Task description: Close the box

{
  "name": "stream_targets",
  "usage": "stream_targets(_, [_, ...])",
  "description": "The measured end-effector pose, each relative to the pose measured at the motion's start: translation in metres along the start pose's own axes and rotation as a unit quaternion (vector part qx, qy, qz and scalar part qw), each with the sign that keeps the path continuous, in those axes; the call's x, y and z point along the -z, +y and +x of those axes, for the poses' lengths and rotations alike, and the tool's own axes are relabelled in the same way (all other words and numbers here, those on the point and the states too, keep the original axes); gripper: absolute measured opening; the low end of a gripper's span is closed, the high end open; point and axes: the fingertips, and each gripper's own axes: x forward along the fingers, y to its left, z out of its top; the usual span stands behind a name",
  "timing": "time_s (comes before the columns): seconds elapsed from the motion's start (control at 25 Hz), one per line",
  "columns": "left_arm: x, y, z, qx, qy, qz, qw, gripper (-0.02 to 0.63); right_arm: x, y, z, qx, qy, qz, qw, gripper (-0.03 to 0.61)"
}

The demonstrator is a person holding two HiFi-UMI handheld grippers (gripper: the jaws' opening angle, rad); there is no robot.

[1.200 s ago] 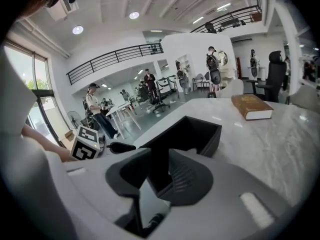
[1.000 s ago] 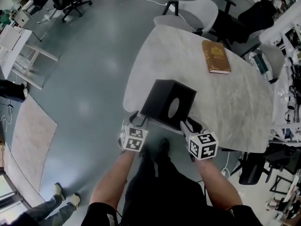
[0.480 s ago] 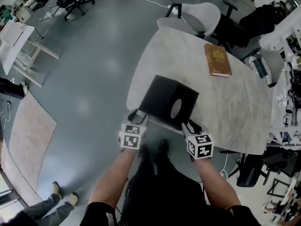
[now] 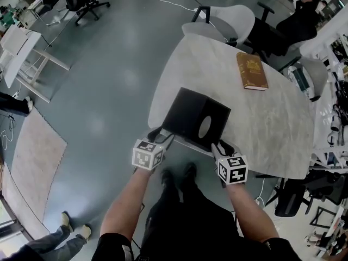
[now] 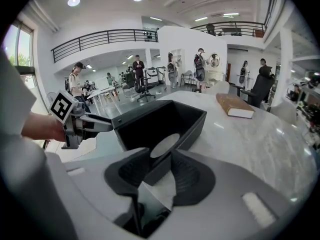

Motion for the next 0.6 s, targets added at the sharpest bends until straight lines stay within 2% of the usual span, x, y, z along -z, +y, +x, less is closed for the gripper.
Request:
stream_targets(0.12, [-0.003, -0.002, -0.004, 0.035, -0.006, 0.0, 0.9994, 0.247, 0.0, 0.0, 0.0, -0.002, -0.002, 0.001, 1.0, 0.137])
stream_targets(0.28, [-0.017, -0.007, -0.012, 0.079, -0.033, -0.029, 0.9959, 0.276, 0.0, 0.0, 0.0, -0.002, -0.002, 0.0, 1.0, 0.137])
stream_targets(0.4, [-0.033, -0.009, -0.016, 0.081, -0.06, -0.055, 0.9933, 0.282, 0.0, 0.0, -0.002, -0.001, -0.001, 0.001, 1.0, 0.137])
stream_targets(0.56, [-0.052, -0.003, -0.022, 0.07, -0.099, -0.13, 0.9841, 0.276, -0.001, 0.004, -0.006, -0.001, 0.0, 0.01, 1.0, 0.137])
stream_targets(0.6, [-0.054, 0.001, -0.022, 0.064, -0.104, -0.146, 0.9816, 0.254, -0.001, 0.004, -0.006, -0.001, 0.0, 0.013, 1.0, 0.135])
